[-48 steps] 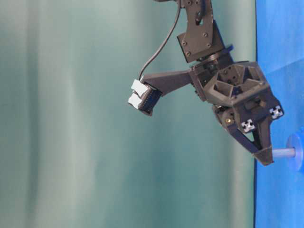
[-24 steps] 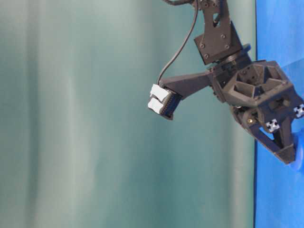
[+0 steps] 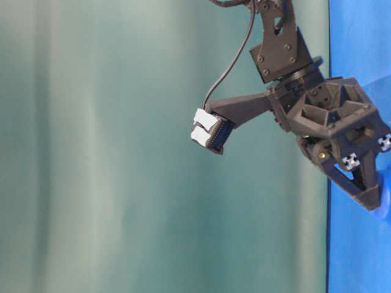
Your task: Insert the shaft placed at a random location into the center hole of the small gear at another random location.
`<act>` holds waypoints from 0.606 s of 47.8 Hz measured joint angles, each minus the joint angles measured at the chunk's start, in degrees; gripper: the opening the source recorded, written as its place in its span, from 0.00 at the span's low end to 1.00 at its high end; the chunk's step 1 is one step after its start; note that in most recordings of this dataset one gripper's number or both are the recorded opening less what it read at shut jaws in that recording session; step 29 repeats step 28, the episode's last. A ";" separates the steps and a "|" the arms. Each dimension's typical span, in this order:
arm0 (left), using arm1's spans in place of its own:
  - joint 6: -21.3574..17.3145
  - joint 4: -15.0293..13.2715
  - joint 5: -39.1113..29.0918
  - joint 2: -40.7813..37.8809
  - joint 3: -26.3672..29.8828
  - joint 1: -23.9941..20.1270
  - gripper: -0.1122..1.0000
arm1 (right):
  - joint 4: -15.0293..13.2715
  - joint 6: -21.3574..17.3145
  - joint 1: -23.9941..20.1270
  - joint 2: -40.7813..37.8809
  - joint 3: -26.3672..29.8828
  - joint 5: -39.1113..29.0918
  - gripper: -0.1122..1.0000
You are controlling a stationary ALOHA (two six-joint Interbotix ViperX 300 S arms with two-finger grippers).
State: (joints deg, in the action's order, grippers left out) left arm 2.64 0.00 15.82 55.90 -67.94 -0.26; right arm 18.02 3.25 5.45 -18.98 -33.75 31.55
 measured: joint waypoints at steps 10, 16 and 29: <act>0.09 0.00 0.00 0.00 0.00 0.00 0.10 | 0.09 0.00 0.35 0.09 0.00 -0.53 0.76; 0.00 0.00 0.00 0.00 0.09 0.00 0.10 | 0.09 0.09 0.26 0.88 0.00 -1.05 0.75; 0.09 0.00 0.00 0.00 0.00 0.00 0.10 | 0.09 0.62 0.09 6.50 -0.79 -2.11 0.71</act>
